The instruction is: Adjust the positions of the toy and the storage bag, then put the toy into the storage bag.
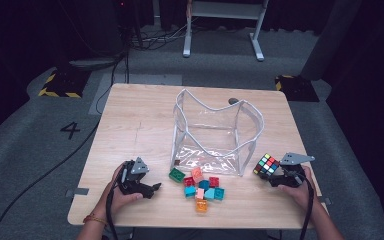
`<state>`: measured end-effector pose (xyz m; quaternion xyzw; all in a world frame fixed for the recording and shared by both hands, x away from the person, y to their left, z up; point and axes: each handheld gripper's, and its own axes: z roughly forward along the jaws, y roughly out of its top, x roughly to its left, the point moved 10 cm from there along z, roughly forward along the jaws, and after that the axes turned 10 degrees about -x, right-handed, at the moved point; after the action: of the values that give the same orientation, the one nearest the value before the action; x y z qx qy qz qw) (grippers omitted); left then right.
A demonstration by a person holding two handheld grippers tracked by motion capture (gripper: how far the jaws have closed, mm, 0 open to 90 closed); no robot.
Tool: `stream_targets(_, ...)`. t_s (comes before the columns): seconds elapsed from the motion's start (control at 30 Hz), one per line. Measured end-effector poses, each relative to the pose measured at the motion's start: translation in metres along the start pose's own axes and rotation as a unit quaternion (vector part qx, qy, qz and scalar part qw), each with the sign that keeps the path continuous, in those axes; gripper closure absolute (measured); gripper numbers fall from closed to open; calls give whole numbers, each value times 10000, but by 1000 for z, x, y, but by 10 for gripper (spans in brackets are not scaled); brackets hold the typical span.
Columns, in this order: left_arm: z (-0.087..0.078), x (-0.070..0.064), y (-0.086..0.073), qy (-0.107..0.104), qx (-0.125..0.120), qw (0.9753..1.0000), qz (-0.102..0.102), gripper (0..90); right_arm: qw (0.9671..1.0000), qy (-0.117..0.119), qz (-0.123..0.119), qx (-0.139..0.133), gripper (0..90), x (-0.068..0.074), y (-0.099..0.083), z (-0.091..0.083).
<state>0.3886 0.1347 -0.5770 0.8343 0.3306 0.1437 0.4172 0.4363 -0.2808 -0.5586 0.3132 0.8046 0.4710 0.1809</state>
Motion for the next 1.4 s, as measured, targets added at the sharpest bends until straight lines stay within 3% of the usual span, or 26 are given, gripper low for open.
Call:
stream_targets(0.27, 0, 0, 0, 2, 1, 10000, 1, 107, 9998, -197, -43, -13, 339, -14, -2, -3)
stream_targets(0.47, -1, 1, -1, 50, 23, 10000, -48, 121, 9990, -322, 185, -242, 340, -27, 9, -6)
stream_targets(0.7, -1, 2, 0, 66, -12, 10000, -6, 122, 9980, -514, 181, -329, 340, -38, 19, -11)
stream_targets(0.77, -1, 2, 0, 73, -17, 10000, 11, 123, 9978, -563, 53, -358, 340, -41, 28, -14)
stream_targets(0.93, -1, 2, 0, 37, -3, 10000, 25, 121, 9967, -599, 41, -540, 340, -49, 48, -21)
stream_targets(1.23, -1, 2, 0, 38, 3, 10000, 19, 121, 9951, -695, -193, -677, 339, -56, 88, -30)
stream_targets(1.27, 0, 2, 1, 39, -8, 10000, 28, 121, 9938, -703, -263, -816, 340, -57, 106, -34)
stream_targets(1.3, 0, 2, 1, 39, -8, 10000, 28, 121, 9938, -703, -263, -816, 340, -57, 106, -34)
stream_targets(1.33, 0, 2, 0, 42, -8, 10000, 17, 121, 9927, -670, -338, -945, 339, -56, 124, -38)
stream_targets(1.4, 0, 1, 0, 36, -8, 10000, 6, 121, 9916, -651, -436, -1033, 339, -55, 141, -41)
